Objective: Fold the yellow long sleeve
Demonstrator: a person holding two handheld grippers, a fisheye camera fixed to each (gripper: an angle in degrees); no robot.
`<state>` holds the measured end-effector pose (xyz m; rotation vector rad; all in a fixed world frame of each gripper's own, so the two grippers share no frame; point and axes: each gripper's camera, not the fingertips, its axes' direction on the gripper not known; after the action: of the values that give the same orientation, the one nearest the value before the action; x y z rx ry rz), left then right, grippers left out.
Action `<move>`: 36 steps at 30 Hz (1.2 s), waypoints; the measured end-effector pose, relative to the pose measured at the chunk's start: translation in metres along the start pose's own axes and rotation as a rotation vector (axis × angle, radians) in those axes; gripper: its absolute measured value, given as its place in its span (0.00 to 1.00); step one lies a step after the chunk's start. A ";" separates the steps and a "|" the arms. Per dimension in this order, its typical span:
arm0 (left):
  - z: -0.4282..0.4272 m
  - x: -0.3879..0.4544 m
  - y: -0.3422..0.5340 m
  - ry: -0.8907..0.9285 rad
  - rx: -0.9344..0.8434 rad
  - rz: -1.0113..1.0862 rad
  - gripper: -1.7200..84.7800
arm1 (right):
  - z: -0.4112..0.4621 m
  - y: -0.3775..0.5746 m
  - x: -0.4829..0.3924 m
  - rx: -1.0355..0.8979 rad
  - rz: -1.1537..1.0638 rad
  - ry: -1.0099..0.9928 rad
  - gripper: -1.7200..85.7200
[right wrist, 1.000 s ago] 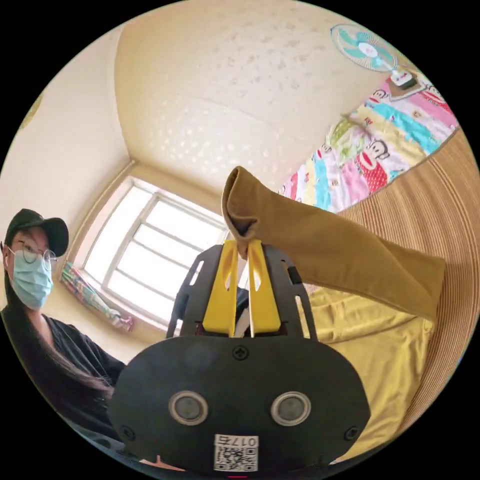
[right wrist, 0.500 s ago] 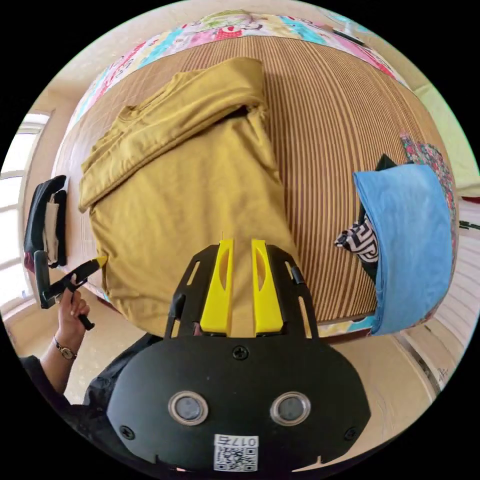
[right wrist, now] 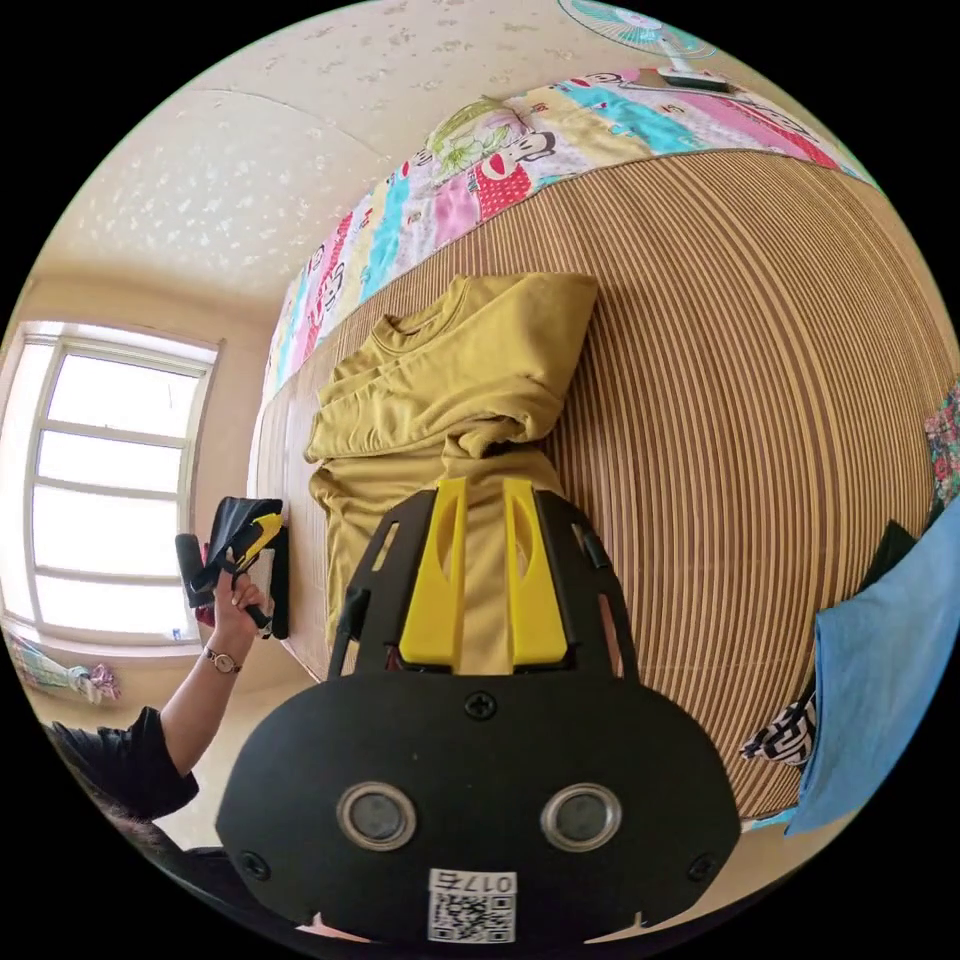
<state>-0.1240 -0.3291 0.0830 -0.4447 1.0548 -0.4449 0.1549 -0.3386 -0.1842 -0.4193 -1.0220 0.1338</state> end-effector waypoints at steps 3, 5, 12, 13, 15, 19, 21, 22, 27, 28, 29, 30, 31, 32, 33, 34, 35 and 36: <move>-0.006 -0.019 0.035 -0.046 -0.120 0.018 0.15 | -0.008 0.037 0.019 -0.048 -0.012 0.113 0.12; -0.002 -0.029 0.060 -0.054 -0.193 0.007 0.17 | 0.001 0.072 0.044 -0.149 0.028 0.153 0.13; -0.012 -0.050 0.124 0.006 -0.382 -0.100 0.09 | -0.001 0.140 0.095 -0.274 0.227 -0.097 0.07; -0.024 -0.053 0.130 0.067 -0.414 -0.113 0.08 | -0.017 0.149 0.097 -0.246 0.233 -0.123 0.06; -0.049 -0.059 0.144 0.222 -0.438 -0.124 0.08 | -0.042 0.165 0.099 -0.244 0.222 -0.160 0.06; -0.120 -0.078 0.192 0.690 -0.384 -0.278 0.07 | -0.101 0.221 0.114 -0.258 0.227 -0.397 0.06; -0.147 -0.081 0.210 0.901 -0.269 -0.378 0.07 | -0.129 0.239 0.118 -0.219 0.219 -0.484 0.06; -0.159 -0.080 0.214 0.978 -0.212 -0.426 0.07 | -0.149 0.244 0.121 -0.138 0.213 -0.566 0.05; -0.180 -0.057 0.138 1.001 -0.059 -0.365 0.07 | -0.185 0.177 0.114 0.123 0.126 -0.730 0.05; -0.174 -0.051 0.103 0.984 -0.031 -0.340 0.07 | -0.181 0.140 0.108 0.135 0.099 -0.703 0.06; -0.169 -0.050 0.086 0.972 -0.013 -0.341 0.07 | -0.173 0.100 0.103 0.136 0.103 -0.663 0.06; -0.159 -0.050 0.051 0.943 0.029 -0.371 0.08 | -0.168 0.079 0.101 0.136 0.118 -0.640 0.06; -0.148 -0.051 0.019 0.908 0.083 -0.396 0.08 | -0.156 0.039 0.097 0.145 0.138 -0.603 0.06; -0.144 -0.051 0.003 0.887 0.114 -0.398 0.08 | -0.144 0.000 0.092 0.161 0.148 -0.582 0.06; -0.136 -0.052 -0.025 0.836 0.175 -0.396 0.09 | -0.137 -0.019 0.088 0.166 0.155 -0.573 0.06; -0.129 -0.055 -0.047 0.791 0.229 -0.396 0.11 | -0.124 -0.053 0.082 0.158 0.178 -0.557 0.07; -0.126 -0.057 -0.055 0.780 0.248 -0.402 0.11 | -0.112 -0.080 0.076 0.131 0.211 -0.519 0.08; -0.117 -0.062 -0.065 0.764 0.262 -0.428 0.13 | -0.107 -0.091 0.073 0.111 0.239 -0.485 0.08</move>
<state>-0.2641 -0.3648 0.1139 -0.2601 1.6105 -1.1814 0.2758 -0.4290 -0.1378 -0.4159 -1.4306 0.5236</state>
